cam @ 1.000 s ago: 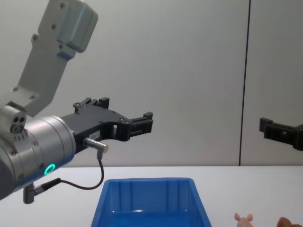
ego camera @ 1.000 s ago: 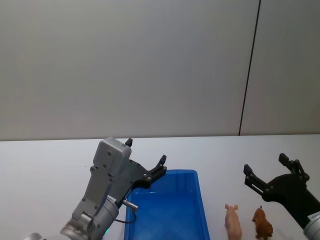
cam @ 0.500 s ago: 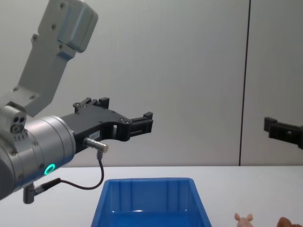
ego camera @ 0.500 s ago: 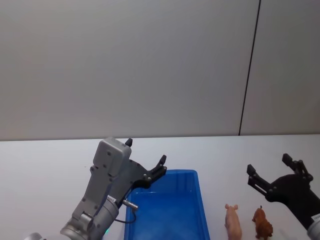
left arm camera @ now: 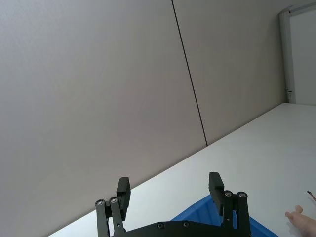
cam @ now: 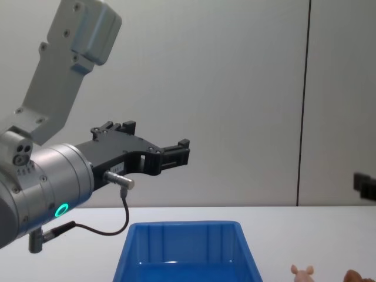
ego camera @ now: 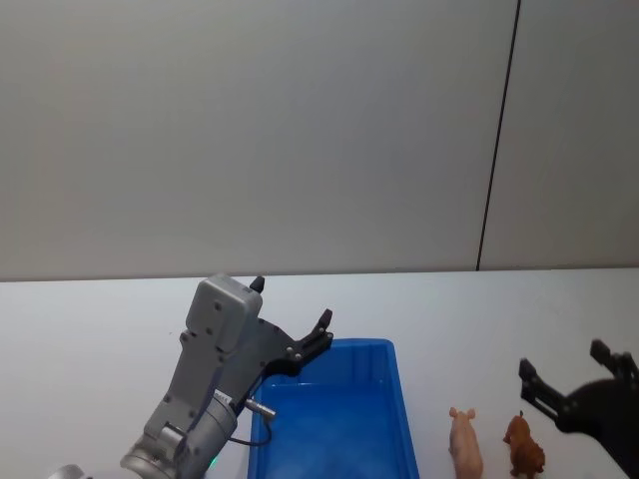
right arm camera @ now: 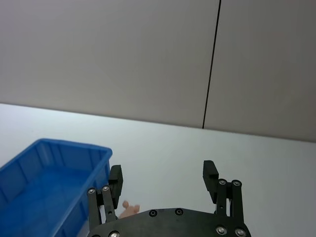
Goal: Pick up the two dolls from the table and place them into the box.
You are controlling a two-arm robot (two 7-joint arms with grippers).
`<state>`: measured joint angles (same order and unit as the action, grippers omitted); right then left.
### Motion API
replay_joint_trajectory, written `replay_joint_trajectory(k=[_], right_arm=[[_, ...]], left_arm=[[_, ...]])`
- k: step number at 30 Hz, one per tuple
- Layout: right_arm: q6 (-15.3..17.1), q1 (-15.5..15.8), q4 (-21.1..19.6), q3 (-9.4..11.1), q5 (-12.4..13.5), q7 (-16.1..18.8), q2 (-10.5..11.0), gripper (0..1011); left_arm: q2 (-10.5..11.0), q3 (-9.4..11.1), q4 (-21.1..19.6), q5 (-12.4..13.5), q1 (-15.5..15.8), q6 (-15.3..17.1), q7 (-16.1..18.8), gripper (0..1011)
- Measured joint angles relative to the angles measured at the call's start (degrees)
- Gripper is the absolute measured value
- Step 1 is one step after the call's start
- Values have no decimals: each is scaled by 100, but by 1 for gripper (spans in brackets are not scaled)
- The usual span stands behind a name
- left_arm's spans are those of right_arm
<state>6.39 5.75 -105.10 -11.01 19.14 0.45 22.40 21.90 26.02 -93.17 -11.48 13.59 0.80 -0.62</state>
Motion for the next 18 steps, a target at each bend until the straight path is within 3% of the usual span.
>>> replay_joint_trajectory(k=[8,18], right_arm=[[331,186,-29,1,66,-59,45,1001],[702,224,206,-102,55,-31,-89,1001]], left_arm=[[0,0,0,0,0,0,0,1001],[0,0,0,0,0,0,0,1001]])
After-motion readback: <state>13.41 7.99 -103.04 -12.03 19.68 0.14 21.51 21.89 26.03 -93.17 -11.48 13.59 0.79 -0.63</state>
